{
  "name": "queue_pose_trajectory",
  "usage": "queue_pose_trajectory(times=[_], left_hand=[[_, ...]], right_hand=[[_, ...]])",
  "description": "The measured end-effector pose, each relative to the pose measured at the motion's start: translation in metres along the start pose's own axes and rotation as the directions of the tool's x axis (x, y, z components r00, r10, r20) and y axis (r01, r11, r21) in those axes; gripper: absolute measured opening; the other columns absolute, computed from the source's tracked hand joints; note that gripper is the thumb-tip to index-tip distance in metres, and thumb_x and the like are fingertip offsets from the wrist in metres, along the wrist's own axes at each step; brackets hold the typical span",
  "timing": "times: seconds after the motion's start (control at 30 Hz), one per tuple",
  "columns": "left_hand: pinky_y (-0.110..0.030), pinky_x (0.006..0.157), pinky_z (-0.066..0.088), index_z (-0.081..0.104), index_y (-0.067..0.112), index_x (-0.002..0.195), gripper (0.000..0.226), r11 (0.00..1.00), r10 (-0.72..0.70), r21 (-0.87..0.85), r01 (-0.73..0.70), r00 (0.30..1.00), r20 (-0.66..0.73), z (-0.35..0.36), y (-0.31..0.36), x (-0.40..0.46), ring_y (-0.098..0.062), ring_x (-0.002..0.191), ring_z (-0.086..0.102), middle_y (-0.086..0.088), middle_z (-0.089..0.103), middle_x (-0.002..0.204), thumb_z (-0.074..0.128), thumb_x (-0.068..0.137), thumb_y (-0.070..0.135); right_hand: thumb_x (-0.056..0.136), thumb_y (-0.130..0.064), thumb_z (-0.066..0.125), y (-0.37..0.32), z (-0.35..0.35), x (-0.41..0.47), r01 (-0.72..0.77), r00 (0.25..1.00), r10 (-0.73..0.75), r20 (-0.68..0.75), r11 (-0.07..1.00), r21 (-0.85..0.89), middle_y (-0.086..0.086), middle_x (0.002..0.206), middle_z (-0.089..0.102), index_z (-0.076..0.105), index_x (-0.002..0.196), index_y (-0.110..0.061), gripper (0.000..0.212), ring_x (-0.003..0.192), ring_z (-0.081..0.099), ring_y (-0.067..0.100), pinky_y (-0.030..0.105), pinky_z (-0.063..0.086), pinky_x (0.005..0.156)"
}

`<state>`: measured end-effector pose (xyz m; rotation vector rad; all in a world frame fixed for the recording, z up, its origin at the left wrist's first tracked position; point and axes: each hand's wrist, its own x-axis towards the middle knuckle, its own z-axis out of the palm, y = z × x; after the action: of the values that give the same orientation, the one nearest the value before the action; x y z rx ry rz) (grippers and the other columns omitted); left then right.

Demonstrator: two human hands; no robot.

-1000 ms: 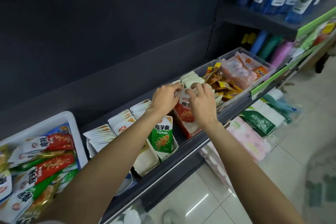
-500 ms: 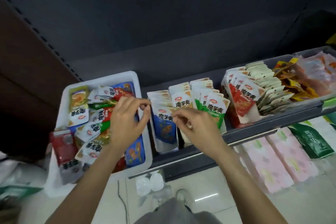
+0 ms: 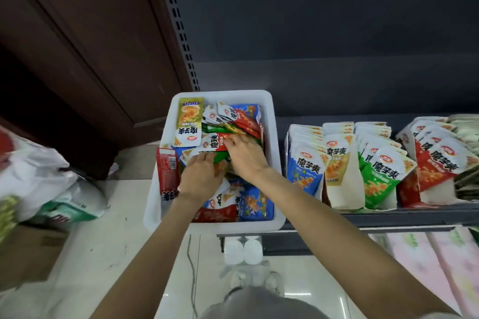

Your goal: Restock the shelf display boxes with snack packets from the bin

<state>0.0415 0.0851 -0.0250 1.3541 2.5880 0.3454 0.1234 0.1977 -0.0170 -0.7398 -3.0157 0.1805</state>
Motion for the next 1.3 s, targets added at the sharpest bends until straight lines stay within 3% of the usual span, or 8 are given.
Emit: queue_pose_trajectory(times=[0.3,0.47,0.6,0.67,0.77,1.0,1.13,1.3], left_hand=[[-0.037,0.092,0.041,0.051,0.01,0.131,0.047,0.961,-0.137,-0.245,0.131,0.991,-0.009,-0.005,0.008,0.008,-0.031,0.12,0.049,-0.013,0.06,0.123,0.041,0.097,0.041],[-0.008,0.066,0.043,0.046,0.016,0.125,0.034,0.617,-0.264,-0.771,0.158,0.964,-0.014,-0.021,0.032,0.0,0.008,0.082,0.058,0.004,0.058,0.116,0.05,0.096,0.034],[-0.009,0.067,0.048,0.047,0.016,0.115,0.029,0.36,-0.292,-0.929,0.087,0.956,-0.024,-0.029,0.042,-0.003,-0.003,0.096,0.057,0.011,0.056,0.107,0.061,0.09,0.02],[-0.02,0.073,0.051,0.049,0.018,0.115,0.029,0.247,-0.262,-0.96,0.134,0.963,0.067,-0.034,0.045,-0.003,-0.008,0.098,0.059,0.011,0.058,0.104,0.062,0.09,0.017],[-0.025,0.073,0.053,0.058,0.017,0.112,0.022,0.243,-0.185,-0.958,0.152,0.977,0.108,-0.041,0.049,-0.005,-0.016,0.095,0.065,0.001,0.066,0.102,0.06,0.091,0.014],[-0.023,0.074,0.055,0.055,0.027,0.117,0.034,0.238,-0.044,-0.969,0.067,0.997,0.058,-0.049,0.069,-0.008,-0.012,0.093,0.067,0.001,0.07,0.099,0.061,0.088,0.011],[-0.031,0.094,0.05,0.063,0.025,0.114,0.032,0.271,0.025,-0.963,-0.007,1.0,0.0,-0.055,0.1,-0.019,-0.011,0.11,0.06,0.003,0.063,0.117,0.065,0.085,0.038],[-0.022,0.079,0.054,0.063,0.008,0.106,0.018,0.126,0.125,-0.991,-0.05,0.992,-0.034,-0.073,0.151,-0.023,-0.009,0.094,0.067,0.003,0.071,0.097,0.056,0.091,0.018]], right_hand=[[0.094,-0.007,0.043,-0.007,-0.015,-0.008,0.038,0.999,-0.039,-0.003,0.984,-0.172,0.006,0.105,0.067,0.055,0.115,-0.009,0.024,0.095,0.066,0.027,0.034,0.049,0.069],[0.091,-0.018,0.057,-0.005,-0.025,-0.032,-0.12,0.92,0.153,-0.361,0.986,0.112,0.004,0.075,0.07,0.067,0.091,-0.012,0.012,0.064,0.068,0.024,0.025,0.044,0.052],[0.092,-0.017,0.06,0.004,-0.036,-0.062,-0.205,0.816,0.573,-0.076,0.409,0.889,-0.004,0.092,0.07,0.068,0.098,-0.015,0.01,0.083,0.067,0.011,0.025,0.055,0.072],[0.092,-0.015,0.059,0.007,-0.042,-0.074,-0.209,0.819,0.559,0.134,0.072,0.975,-0.002,0.098,0.069,0.066,0.097,-0.019,0.008,0.092,0.066,0.013,0.026,0.055,0.077],[0.092,-0.016,0.058,0.01,-0.047,-0.083,-0.222,0.825,0.529,0.201,-0.024,0.975,0.001,0.102,0.068,0.063,0.093,-0.025,0.01,0.095,0.066,0.014,0.022,0.055,0.073],[0.085,-0.018,0.069,0.02,-0.065,-0.097,-0.049,0.894,0.442,-0.072,0.257,0.965,-0.007,0.102,0.067,0.06,0.107,-0.02,0.024,0.086,0.066,0.007,0.02,0.054,0.073],[0.086,-0.017,0.067,0.021,-0.068,-0.109,-0.049,0.735,0.38,-0.562,0.856,0.514,-0.003,0.093,0.068,0.066,0.106,-0.015,0.021,0.074,0.064,0.006,0.014,0.05,0.064],[0.091,-0.025,0.057,0.041,-0.075,-0.131,-0.145,0.617,0.243,-0.749,0.97,0.195,0.003,0.103,0.067,0.07,0.109,-0.013,0.025,0.086,0.063,0.016,0.024,0.052,0.066]])
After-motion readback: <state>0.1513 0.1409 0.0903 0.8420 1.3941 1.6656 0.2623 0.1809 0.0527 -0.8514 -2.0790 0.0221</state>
